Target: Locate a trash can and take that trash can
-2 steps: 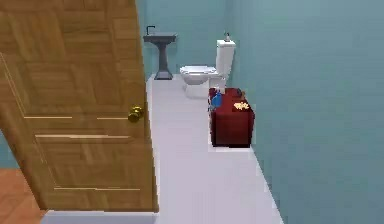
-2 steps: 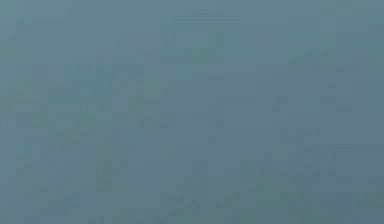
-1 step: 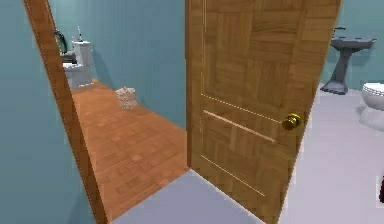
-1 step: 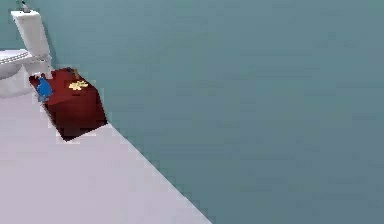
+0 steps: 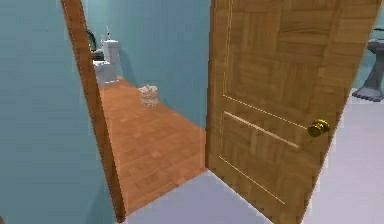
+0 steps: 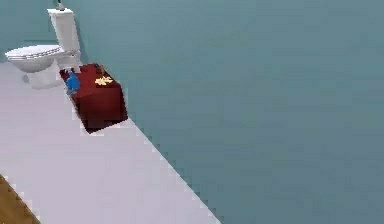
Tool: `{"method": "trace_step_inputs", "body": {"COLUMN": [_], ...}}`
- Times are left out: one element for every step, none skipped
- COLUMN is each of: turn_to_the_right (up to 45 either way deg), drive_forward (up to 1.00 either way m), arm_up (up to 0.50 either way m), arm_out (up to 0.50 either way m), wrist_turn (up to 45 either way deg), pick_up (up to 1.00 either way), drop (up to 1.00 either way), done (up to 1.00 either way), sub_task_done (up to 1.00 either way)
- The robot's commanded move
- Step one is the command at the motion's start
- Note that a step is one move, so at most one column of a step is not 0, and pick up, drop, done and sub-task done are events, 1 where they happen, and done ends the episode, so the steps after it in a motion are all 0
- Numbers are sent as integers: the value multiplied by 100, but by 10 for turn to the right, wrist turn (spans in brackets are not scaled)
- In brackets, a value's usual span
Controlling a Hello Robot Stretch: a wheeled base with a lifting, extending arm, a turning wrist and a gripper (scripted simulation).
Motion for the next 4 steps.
{"method": "trace_step_inputs", "body": {"turn_to_the_right": [0, -60, 0, -390], "drive_forward": [100, 0, 35, 0], "arm_up": [0, 0, 0, 0], "arm_out": [0, 0, 0, 0], "wrist_turn": [0, 0, 0, 0], "pick_up": [0, 0, 0, 0], "drop": [0, 0, 0, 0], "done": [0, 0, 0, 0], "sub_task_done": [0, 0, 0, 0]}}
